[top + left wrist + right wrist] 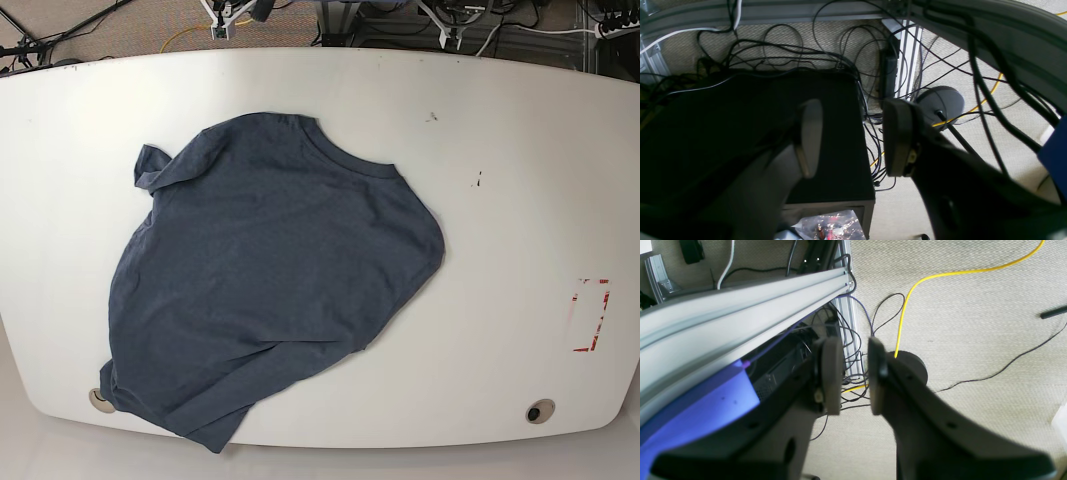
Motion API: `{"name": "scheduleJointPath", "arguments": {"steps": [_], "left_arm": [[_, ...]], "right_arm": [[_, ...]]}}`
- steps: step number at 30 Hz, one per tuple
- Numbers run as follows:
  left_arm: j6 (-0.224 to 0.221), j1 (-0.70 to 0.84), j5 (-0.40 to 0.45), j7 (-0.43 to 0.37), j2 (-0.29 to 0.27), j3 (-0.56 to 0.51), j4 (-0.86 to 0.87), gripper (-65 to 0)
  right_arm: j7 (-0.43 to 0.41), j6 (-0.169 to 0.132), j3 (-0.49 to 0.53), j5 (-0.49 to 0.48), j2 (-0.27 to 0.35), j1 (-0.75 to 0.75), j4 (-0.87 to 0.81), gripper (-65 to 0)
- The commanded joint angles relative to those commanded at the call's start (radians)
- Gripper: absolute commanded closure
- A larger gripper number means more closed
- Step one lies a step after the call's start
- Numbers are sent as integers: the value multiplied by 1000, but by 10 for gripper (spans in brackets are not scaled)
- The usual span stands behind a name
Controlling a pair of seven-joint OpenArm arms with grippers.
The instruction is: Fold the T-shirt properly
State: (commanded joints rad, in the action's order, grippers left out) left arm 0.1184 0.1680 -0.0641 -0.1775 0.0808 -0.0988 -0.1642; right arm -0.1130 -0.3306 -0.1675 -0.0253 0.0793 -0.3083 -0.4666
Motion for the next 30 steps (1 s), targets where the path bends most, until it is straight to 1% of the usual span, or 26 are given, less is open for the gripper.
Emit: {"name": "scheduleJointPath", "arguments": {"steps": [1, 14, 17, 20, 22, 26, 30], "left_arm": [[7, -66, 5, 71, 6, -6, 78, -272], [7, -64, 5, 66, 6, -5, 71, -272], [7, -44, 0, 65, 6, 0, 68, -272], [7, -23, 0, 63, 6, 0, 19, -272], [7, 21, -1, 65, 6, 1, -53, -272], [7, 103, -1, 71, 24, 1, -202, -271], [7, 176, -1, 71, 26, 1, -309, -269]], "right_arm": [[-3, 3, 12, 8, -5, 53, 82, -130], [-3, 3, 12, 8, -2, 48, 82, -130], [-3, 3, 12, 8, -2, 44, 78, -130], [-3, 3, 12, 8, -2, 41, 75, -127], [-6, 3, 12, 8, -2, 24, 68, -127], [-20, 5, 10, 3, -3, -32, -28, -127], [-18, 5, 10, -2, -3, -101, -131, -128]]}}
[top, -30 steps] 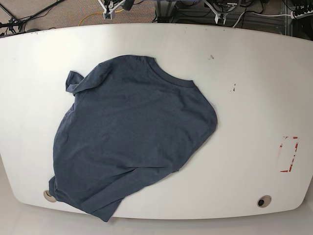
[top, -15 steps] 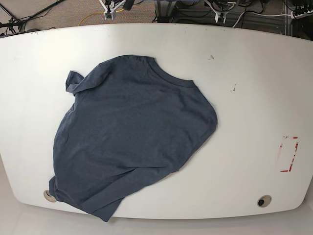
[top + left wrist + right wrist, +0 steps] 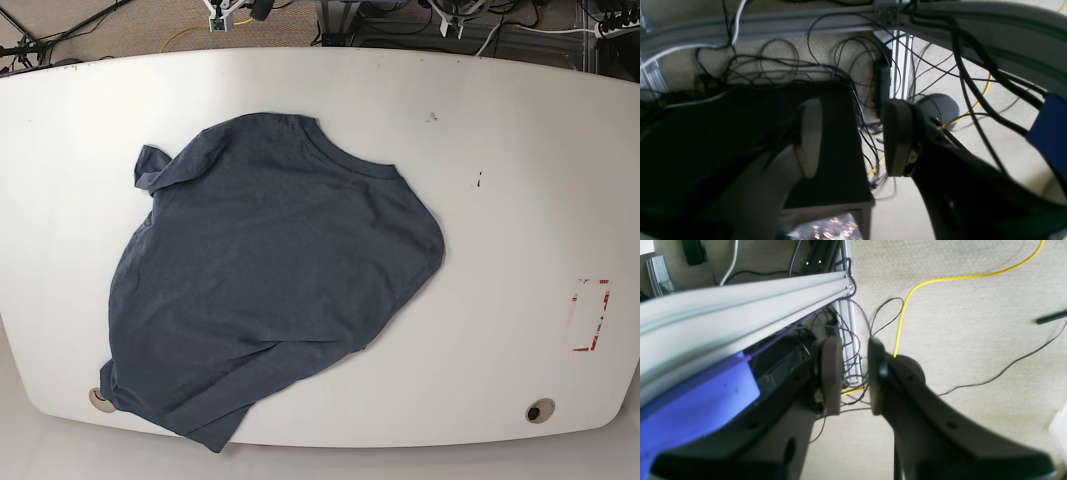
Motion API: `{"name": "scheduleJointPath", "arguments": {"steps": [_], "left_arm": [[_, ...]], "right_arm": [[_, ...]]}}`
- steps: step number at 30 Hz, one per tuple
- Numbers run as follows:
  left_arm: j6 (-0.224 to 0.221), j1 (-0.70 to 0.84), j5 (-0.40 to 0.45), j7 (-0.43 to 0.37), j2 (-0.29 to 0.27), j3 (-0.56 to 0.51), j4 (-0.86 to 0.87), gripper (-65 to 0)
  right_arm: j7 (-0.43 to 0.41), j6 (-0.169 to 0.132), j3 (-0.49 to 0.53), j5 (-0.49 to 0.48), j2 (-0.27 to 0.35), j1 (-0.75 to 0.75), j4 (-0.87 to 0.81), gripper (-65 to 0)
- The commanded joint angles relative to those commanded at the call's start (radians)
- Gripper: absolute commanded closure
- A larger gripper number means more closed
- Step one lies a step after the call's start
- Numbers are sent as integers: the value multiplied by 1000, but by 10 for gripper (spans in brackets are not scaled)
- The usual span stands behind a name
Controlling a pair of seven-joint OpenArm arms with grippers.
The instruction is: Fold the T-shirt properly
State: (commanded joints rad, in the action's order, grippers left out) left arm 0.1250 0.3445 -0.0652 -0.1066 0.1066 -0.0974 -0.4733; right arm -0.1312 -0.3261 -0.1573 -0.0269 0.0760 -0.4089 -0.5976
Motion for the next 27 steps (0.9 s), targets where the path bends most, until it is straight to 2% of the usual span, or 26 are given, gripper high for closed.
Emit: {"name": "scheduleJointPath", "arguments": {"steps": [4, 6, 12, 15, 20, 27], "left_arm": [[0, 74, 0, 0, 8, 0, -121, -269], [0, 117, 0, 2, 40, 0, -199, -269], [0, 242, -2, 2, 77, 9, -388, -269], [0, 310, -2, 2, 91, 40, -485, -269], [0, 451, -2, 2, 103, 117, -687, -272], [3, 612, -2, 2, 123, 183, -914, -272]], "right_arm": [[15, 0, -2, 0, 0, -80, -101, -128], [32, 0, -2, -2, -2, -124, -172, -128], [66, 0, -6, -2, -25, -265, -399, -128], [81, 0, -6, -2, -29, -338, -502, -128], [100, 0, -20, -3, -80, -470, -675, -130], [97, -3, -57, -3, -120, -601, -835, -130]]}}
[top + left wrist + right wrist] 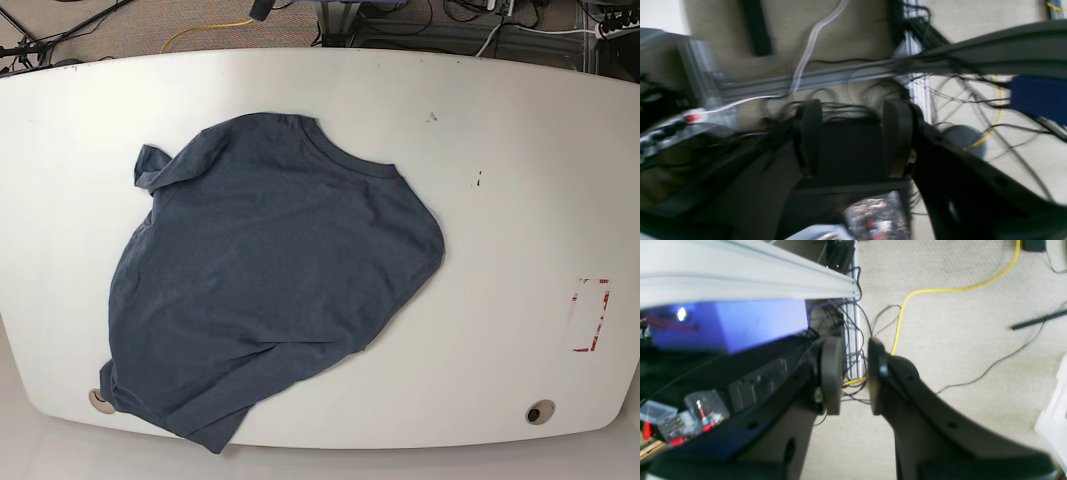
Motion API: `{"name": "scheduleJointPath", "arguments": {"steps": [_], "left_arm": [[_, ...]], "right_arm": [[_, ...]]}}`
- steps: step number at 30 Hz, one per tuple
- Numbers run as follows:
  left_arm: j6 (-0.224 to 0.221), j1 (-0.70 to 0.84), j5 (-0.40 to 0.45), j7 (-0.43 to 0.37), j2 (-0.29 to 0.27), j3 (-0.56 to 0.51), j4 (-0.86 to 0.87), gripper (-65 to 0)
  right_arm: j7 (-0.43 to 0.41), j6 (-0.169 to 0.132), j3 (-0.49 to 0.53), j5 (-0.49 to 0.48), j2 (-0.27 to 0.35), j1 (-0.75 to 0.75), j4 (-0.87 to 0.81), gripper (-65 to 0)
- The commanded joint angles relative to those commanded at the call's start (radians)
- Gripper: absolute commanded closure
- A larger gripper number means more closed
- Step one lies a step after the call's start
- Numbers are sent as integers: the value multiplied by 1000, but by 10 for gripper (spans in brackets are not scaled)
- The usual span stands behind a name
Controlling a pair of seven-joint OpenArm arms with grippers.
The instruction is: Fold the T-shirt properly
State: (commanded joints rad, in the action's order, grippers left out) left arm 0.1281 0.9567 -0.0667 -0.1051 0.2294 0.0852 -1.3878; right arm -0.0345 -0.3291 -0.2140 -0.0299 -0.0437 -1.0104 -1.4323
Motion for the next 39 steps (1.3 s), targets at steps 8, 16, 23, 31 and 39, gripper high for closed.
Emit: {"name": "scheduleJointPath", "arguments": {"steps": [8, 16, 23, 31, 39], "left_arm": [[0, 164, 0, 0, -2, 68, -253, -274], [0, 281, 0, 0, -6, 117, -466, -274], [0, 295, -2, 0, -25, 149, -568, -274], [0, 249, -2, 0, -46, 144, -582, -275], [0, 204, 0, -3, -107, 147, -582, -456]], "right_arm": [[3, 0, -5, -126, 3, -153, -219, -149], [3, -2, -6, -150, 5, -235, -385, -268], [5, -2, -8, -143, 9, -236, -502, -276], [5, -2, -2, -110, 66, -152, -568, -277], [83, -17, 46, -110, 164, 12, -571, -433]]}}
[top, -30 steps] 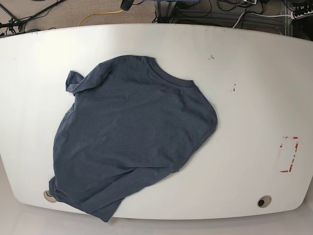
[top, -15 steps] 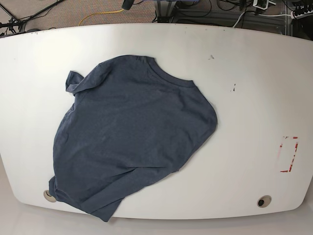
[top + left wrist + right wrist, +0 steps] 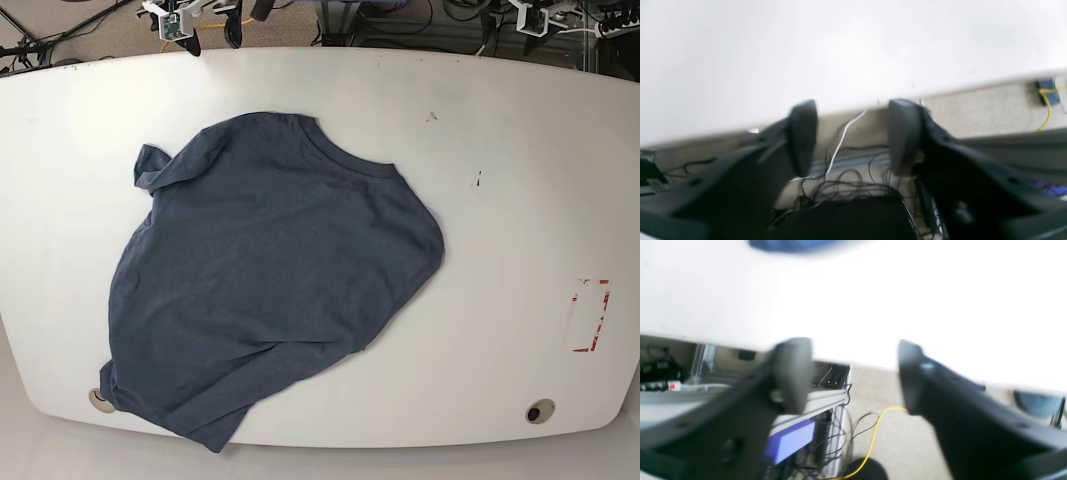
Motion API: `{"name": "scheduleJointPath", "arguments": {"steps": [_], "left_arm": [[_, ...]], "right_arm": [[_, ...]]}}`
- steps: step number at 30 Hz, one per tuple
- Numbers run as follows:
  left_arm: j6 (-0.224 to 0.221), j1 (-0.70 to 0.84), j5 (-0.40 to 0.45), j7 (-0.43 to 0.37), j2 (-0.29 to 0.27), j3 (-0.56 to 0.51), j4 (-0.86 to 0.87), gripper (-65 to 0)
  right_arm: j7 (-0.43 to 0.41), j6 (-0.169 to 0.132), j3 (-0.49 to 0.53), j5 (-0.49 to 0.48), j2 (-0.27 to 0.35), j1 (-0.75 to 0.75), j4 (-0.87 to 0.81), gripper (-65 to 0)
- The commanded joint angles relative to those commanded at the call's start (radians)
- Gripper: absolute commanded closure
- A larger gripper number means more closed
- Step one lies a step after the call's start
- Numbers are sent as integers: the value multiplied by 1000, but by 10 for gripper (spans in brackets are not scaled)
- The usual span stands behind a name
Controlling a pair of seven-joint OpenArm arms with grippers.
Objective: Fold the T-shirt properly
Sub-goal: 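Lower the right gripper onto the shirt collar and pinch it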
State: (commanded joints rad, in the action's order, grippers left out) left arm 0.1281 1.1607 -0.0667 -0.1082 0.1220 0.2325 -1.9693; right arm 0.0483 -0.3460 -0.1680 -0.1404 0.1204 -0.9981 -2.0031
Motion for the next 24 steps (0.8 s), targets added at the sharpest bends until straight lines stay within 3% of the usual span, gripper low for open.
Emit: {"name": "scheduleJointPath", "arguments": {"steps": [9, 15, 24], "left_arm": [[-2, -29, 3, -2, -15, 3, -2, -432], [-3, -41, 3, -3, -17, 3, -2, -432], [-3, -58, 5, -3, -17, 3, 0, -432]], "right_arm": [[135, -89, 190, -2, 123, 230, 0, -390], [250, -91, 347, 0, 149, 408, 2, -392], [468, -91, 532, 0, 141, 718, 32, -387]]}}
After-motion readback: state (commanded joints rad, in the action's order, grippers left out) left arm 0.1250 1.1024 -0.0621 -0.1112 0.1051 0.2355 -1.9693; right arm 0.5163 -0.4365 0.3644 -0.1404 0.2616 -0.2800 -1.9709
